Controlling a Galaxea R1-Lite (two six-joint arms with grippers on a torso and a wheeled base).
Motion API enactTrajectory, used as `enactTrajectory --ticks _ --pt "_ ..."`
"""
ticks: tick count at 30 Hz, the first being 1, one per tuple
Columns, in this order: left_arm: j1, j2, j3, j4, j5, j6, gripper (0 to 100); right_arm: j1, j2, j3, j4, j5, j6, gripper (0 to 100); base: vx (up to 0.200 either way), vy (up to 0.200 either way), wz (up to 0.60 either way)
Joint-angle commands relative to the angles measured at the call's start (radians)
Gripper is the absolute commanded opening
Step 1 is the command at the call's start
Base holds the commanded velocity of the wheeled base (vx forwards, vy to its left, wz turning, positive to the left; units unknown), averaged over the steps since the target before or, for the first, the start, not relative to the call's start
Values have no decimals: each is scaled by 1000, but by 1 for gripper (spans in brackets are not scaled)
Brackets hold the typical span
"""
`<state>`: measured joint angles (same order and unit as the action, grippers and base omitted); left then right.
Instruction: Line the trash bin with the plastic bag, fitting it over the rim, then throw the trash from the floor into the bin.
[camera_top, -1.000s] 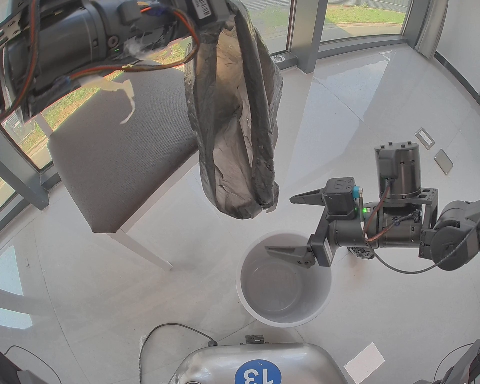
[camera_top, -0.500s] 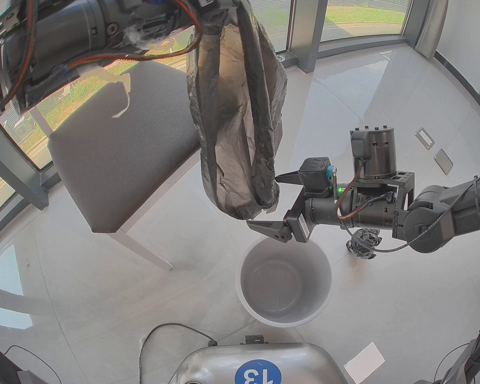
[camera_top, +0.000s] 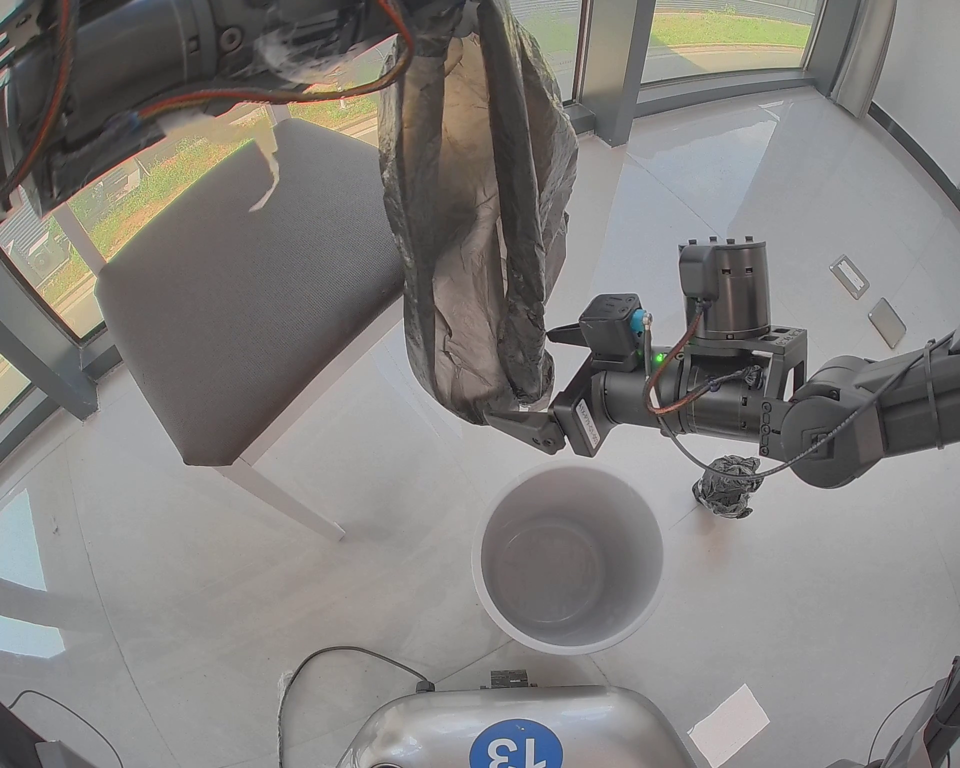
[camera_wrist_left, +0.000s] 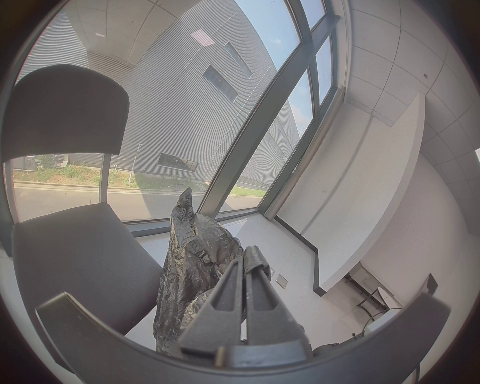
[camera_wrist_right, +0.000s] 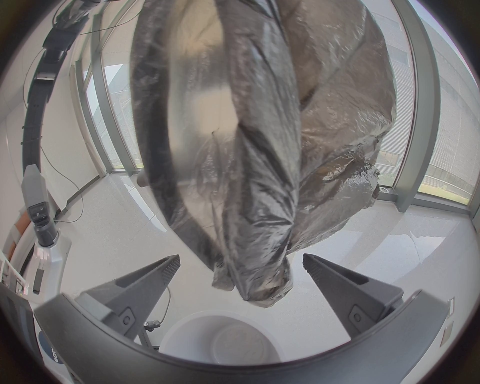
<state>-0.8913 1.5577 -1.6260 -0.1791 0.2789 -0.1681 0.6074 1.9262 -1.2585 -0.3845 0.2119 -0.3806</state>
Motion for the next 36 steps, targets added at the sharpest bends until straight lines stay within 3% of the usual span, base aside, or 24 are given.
enactTrajectory --ticks 1,7,19,20,36 --pt "-8 -4 -2 0 0 -2 0 0 13 -27 -1 -14 9 100 0 0 0" --pt "-9 -5 1 0 0 -2 0 0 8 -59 -1 -78 12 100 0 0 0" --pt "-15 -7 1 0 0 -11 0 3 10 -65 -2 -103 26 100 0 0 0" --pt "-15 -7 0 0 0 -14 0 3 10 -65 -2 -103 29 0 0 0 0" --pt "-12 -18 23 21 0 -30 0 18 -24 36 -5 -149 28 0 0 0 0"
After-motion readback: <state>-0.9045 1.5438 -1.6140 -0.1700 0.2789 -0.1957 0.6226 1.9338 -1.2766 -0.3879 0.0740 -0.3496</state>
